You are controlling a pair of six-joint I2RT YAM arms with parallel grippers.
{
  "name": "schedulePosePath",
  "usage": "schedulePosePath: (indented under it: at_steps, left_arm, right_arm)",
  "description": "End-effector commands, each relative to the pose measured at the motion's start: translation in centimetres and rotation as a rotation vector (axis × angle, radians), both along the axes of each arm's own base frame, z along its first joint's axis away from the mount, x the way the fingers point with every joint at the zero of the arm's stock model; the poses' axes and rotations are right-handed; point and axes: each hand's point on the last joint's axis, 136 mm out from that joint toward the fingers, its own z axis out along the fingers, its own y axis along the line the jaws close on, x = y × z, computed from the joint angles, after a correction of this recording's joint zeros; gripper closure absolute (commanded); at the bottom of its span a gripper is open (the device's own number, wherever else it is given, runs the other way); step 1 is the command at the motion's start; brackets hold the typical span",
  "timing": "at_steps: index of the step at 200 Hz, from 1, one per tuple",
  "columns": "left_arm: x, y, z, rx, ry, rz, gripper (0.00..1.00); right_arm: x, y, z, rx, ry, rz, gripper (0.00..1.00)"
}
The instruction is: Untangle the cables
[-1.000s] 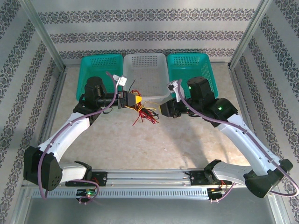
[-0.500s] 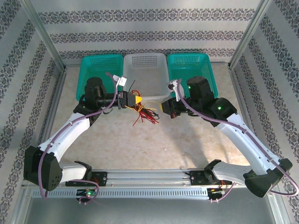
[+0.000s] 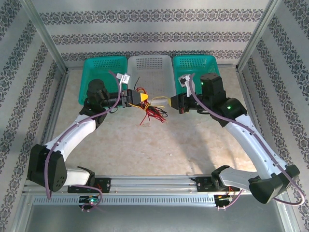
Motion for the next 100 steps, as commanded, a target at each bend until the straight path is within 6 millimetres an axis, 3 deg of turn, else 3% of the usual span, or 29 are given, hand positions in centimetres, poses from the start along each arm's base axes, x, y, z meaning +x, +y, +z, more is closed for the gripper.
schedulePosePath:
  at_steps: [1,63,100]
  left_arm:
    - [-1.4,0.3,3.1,-0.078,-0.088,-0.052,1.00]
    - [-1.3,0.7,5.1,-0.173,-0.108,-0.023,1.00]
    - [0.1,1.6,7.0,-0.243,-0.162,0.092,1.00]
  right_arm:
    - [1.3,0.2,0.3,0.072,0.007,-0.001,1.00]
    - [2.3,1.5,-3.6,0.180,0.101,-0.004,1.00]
    - [0.8,3.3,-6.7,0.218,0.158,-0.005,1.00]
